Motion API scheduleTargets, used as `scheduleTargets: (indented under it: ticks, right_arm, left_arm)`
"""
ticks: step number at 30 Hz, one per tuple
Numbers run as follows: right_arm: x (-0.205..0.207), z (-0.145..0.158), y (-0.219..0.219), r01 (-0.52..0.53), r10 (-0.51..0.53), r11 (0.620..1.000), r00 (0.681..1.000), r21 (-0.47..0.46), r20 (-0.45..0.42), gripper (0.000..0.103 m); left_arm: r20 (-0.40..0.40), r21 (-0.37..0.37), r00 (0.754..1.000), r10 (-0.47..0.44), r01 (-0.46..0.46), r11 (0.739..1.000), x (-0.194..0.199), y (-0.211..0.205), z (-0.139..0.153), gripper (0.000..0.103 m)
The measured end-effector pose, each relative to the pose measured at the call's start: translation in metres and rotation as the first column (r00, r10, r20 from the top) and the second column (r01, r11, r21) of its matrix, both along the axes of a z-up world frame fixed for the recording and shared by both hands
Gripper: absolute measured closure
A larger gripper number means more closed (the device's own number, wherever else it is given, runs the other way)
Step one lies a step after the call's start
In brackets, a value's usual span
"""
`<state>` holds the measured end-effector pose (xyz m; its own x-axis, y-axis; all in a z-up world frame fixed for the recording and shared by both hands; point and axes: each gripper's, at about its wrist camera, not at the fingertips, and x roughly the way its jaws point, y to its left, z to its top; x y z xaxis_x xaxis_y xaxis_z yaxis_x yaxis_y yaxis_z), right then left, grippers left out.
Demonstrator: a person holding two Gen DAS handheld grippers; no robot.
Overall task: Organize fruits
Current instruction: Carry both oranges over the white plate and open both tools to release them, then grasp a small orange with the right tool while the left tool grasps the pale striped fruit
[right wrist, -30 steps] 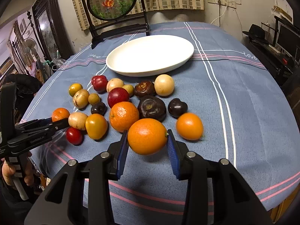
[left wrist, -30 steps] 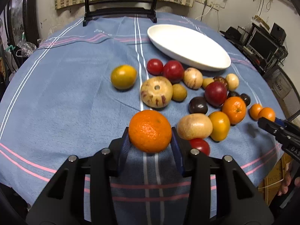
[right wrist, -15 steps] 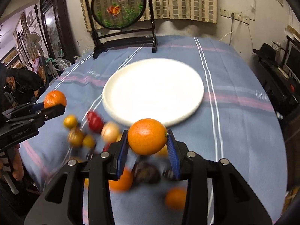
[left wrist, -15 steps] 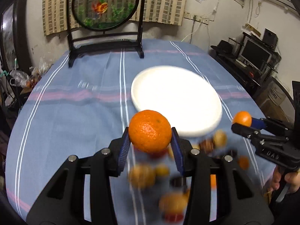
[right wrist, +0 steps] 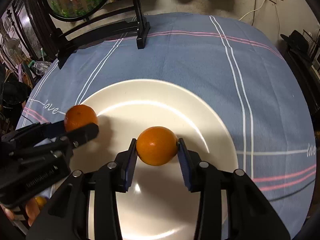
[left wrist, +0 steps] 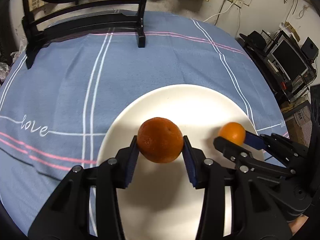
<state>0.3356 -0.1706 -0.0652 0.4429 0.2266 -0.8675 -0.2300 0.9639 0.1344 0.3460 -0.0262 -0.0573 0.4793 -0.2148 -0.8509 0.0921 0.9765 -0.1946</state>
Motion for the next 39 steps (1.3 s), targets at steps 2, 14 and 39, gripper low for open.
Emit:
scheduleTargets:
  ticks: [2, 14, 39]
  right_arm:
    - [0.006, -0.002, -0.001, 0.025, -0.025, 0.999, 1.000, -0.035, -0.006, 0.057]
    - [-0.114, 0.071, -0.027, -0.004, -0.001, 0.999, 0.988, 0.034, 0.154, 0.039]
    - [-0.284, 0.024, -0.057, 0.120, -0.117, 0.993, 0.977, -0.007, 0.176, 0.039]
  left_arm:
    - [-0.002, 0.004, 1.000, 0.002, -0.002, 1.000, 0.004, 0.000, 0.001, 0.050]
    - [0.247, 0.008, 0.969, 0.029, -0.032, 0.999, -0.127, 0.046, 0.081, 0.012]
    - [0.232, 0.039, 0.969, 0.085, -0.096, 0.995, -0.303, 0.074, 0.012, 0.007]
